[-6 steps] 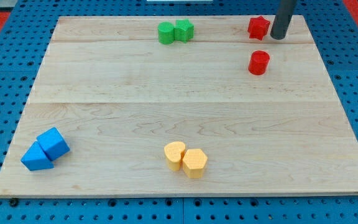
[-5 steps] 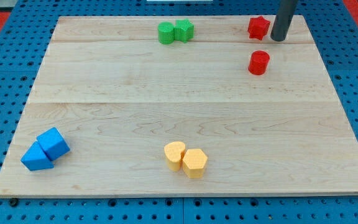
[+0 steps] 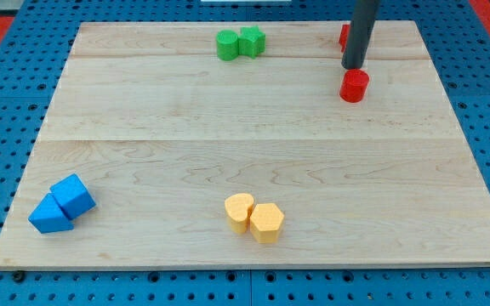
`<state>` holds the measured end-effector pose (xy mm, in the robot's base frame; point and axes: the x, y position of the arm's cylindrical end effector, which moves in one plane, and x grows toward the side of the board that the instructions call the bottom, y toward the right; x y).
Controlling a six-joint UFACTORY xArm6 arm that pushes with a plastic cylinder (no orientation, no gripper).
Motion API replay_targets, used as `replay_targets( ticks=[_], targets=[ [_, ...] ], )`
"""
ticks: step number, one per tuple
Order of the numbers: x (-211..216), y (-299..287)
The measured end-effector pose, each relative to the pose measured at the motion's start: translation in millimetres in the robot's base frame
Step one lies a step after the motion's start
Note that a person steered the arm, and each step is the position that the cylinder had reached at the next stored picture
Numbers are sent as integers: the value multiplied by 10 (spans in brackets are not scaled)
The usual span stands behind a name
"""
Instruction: Push the red circle into the green star
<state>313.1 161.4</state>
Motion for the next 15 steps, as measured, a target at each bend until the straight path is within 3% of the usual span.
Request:
replay_targets(
  ticks=[3,4,5,6,7,8,9,10,11,13,14,15],
  targets=[
    [992,434],
    [520,-74],
    [337,-705],
    [1034,-168],
    [1206,-366],
    [641,-658],
    [608,-1137],
    [873,-1240],
    [631,-1655],
    [405,-1309],
    [-224,-1548],
    [-343,-1523]
  ],
)
